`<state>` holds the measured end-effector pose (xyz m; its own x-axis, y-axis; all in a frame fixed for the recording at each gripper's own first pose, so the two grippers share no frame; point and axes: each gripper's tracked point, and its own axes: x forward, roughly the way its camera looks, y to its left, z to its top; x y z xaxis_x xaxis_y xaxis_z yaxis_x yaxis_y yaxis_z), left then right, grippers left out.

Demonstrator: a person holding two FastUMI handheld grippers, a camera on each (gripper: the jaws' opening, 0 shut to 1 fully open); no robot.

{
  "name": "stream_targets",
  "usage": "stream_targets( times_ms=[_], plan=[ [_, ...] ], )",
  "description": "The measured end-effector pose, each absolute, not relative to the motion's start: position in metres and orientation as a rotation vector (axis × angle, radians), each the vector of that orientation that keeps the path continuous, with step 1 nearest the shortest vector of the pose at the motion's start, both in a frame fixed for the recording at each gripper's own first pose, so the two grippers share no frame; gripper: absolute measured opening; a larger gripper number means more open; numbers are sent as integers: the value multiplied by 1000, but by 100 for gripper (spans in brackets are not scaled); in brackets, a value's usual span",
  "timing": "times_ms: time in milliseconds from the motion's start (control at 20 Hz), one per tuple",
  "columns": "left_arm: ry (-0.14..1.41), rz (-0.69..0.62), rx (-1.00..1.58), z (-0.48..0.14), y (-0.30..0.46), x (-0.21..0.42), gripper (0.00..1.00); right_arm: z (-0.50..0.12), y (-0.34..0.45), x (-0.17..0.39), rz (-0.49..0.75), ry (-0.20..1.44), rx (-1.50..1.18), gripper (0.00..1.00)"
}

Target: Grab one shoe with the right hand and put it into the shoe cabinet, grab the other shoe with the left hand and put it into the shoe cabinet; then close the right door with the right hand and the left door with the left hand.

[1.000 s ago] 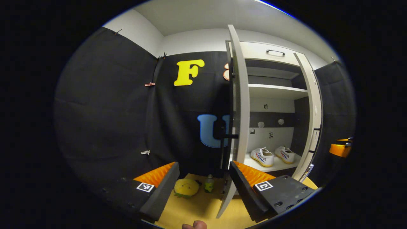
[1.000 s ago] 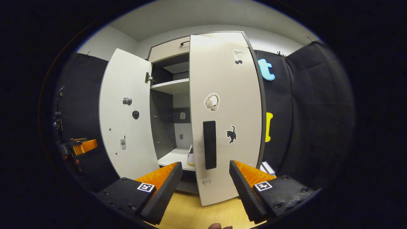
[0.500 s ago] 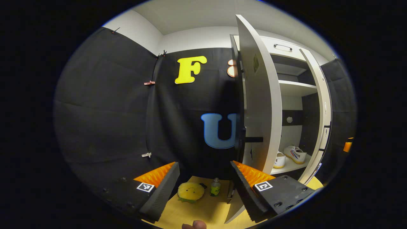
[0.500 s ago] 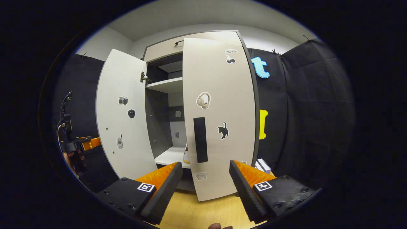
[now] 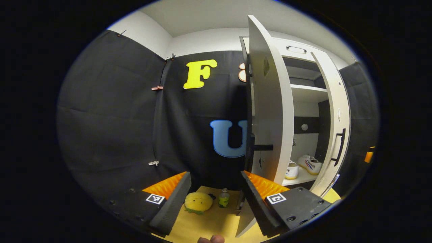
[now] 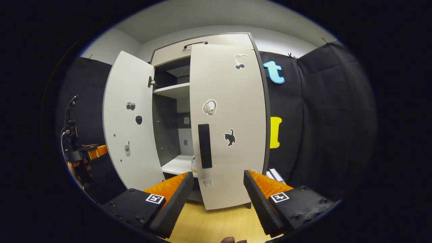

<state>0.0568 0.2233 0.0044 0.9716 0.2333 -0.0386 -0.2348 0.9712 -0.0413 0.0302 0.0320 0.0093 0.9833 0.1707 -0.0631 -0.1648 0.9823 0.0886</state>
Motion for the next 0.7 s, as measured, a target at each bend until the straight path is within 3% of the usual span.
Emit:
stream_targets(
  times_ms=[700],
  plan=[
    [35,-54,-47,11,55,68,95,22,-4,13,155,53,116,97]
  ],
)
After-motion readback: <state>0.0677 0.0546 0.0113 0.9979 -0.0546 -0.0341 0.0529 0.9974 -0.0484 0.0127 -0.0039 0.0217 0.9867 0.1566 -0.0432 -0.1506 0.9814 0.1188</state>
